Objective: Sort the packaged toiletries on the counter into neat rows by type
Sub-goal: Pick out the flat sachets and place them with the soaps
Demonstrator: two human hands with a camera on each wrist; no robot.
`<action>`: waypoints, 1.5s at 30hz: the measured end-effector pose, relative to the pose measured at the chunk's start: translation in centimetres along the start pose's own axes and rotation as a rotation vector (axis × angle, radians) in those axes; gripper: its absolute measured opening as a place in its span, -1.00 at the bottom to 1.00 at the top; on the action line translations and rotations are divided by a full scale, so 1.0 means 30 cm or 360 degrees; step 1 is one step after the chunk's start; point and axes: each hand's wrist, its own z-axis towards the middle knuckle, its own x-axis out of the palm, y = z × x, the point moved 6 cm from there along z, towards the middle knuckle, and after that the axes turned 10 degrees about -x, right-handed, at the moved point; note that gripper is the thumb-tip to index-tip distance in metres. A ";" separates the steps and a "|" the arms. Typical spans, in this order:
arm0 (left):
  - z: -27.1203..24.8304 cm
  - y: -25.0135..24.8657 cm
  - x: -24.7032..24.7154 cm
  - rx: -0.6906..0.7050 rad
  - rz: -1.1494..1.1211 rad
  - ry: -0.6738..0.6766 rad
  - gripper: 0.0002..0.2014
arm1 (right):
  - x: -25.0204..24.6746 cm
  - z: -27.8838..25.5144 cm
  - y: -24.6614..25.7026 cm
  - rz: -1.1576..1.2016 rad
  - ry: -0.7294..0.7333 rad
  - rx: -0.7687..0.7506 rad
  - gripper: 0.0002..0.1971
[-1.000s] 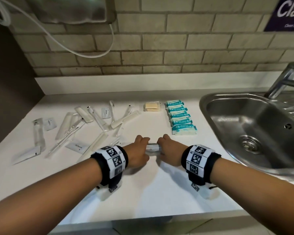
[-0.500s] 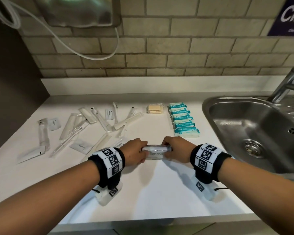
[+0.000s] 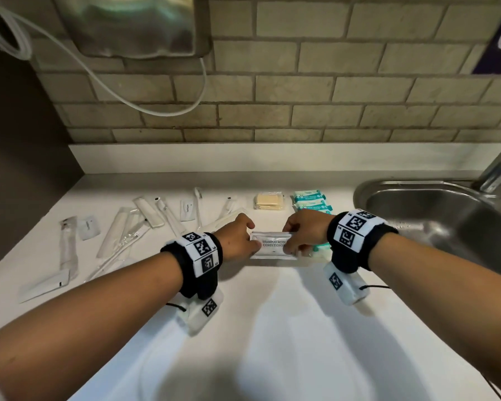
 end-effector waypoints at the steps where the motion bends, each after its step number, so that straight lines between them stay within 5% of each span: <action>1: 0.027 0.003 -0.003 -0.0022 0.0025 -0.0001 -0.53 | -0.013 0.019 0.000 0.0040 -0.0014 0.0021 -0.61; 11: 0.223 0.052 0.017 -0.0174 0.0142 0.0067 -0.45 | -0.016 0.159 -0.024 -0.0147 0.0017 0.0109 -0.46; 25: 0.276 -0.008 0.013 -0.0173 0.0267 0.0123 -0.68 | -0.020 0.224 -0.059 -0.0301 0.0130 0.0165 -0.74; 32: 0.277 0.022 -0.001 -0.0223 0.0182 0.0184 -0.60 | -0.053 0.200 -0.036 -0.0373 0.0086 0.0206 -0.54; 35: 0.270 0.042 -0.067 -0.0212 0.0155 0.0102 -0.48 | -0.092 0.175 0.021 -0.0525 0.0022 0.0123 -0.49; 38: 0.245 0.072 -0.180 -0.0157 0.0022 0.0009 -0.60 | -0.092 0.174 0.122 -0.0515 -0.0028 -0.0089 -0.48; 45: 0.257 0.283 -0.448 -0.0290 0.0329 -0.0379 -0.86 | 0.198 0.198 0.438 -0.0389 0.0281 -0.0757 -0.56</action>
